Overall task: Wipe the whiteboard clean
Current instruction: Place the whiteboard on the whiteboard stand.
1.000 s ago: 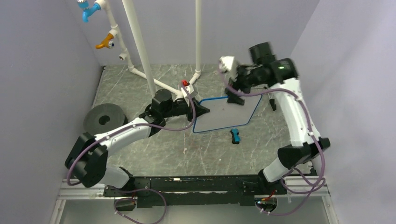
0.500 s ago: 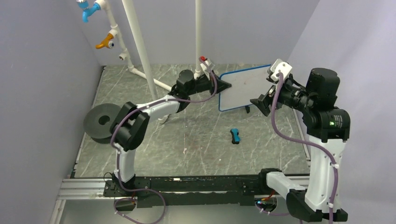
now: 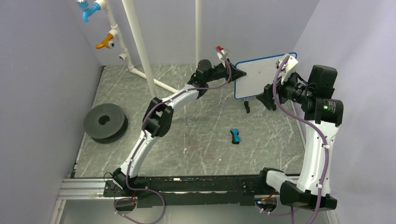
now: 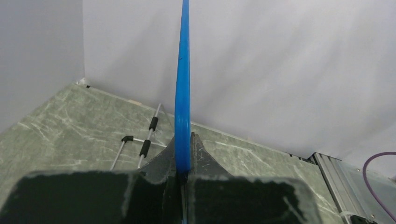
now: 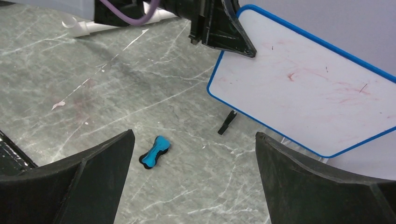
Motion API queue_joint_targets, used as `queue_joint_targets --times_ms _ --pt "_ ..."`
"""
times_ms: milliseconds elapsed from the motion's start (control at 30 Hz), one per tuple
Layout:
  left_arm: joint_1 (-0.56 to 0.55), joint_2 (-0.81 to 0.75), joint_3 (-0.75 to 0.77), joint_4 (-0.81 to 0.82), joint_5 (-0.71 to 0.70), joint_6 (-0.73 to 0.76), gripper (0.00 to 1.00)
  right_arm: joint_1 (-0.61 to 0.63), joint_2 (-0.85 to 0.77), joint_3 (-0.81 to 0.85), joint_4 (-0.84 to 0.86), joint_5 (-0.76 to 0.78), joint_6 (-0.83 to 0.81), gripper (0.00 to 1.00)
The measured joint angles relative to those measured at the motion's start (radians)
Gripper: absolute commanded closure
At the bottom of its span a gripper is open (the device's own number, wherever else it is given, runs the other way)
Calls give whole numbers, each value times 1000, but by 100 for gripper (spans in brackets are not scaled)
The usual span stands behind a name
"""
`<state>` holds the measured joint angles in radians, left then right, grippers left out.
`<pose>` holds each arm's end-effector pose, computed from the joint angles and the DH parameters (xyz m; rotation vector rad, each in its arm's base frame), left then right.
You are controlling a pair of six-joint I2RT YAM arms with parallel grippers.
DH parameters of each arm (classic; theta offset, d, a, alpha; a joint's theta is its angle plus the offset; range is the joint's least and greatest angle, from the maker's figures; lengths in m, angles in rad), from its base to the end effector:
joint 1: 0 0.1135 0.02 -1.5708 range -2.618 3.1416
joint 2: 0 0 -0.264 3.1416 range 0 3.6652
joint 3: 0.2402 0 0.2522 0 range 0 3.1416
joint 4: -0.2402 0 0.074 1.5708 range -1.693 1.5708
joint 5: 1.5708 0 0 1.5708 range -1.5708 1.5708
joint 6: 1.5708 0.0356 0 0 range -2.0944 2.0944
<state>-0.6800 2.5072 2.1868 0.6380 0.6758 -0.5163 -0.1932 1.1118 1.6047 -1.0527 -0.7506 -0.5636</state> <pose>0.4375 -0.3825 0.2815 0.7494 1.2682 -1.4157 0.1766 -0.0098 0.4658 -0.7720 1.8265 0.3131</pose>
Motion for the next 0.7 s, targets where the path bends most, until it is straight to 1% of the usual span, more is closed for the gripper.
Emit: queue_joint_targets --times_ms 67,167,267,400,700 --pt "0 63 76 -27 -3 -2 100 -13 -1 -6 1 -11 0 0" --pt "-3 121 121 -63 -13 -2 100 -32 -1 -15 2 -22 5 0" --pt "-5 153 126 -90 -19 -3 100 -51 1 -21 5 -40 8 0" --pt "-7 188 150 -71 -30 -16 100 -71 1 -30 8 -58 15 0" --pt "-14 190 153 -45 -18 -79 100 -93 2 -59 18 -90 25 0"
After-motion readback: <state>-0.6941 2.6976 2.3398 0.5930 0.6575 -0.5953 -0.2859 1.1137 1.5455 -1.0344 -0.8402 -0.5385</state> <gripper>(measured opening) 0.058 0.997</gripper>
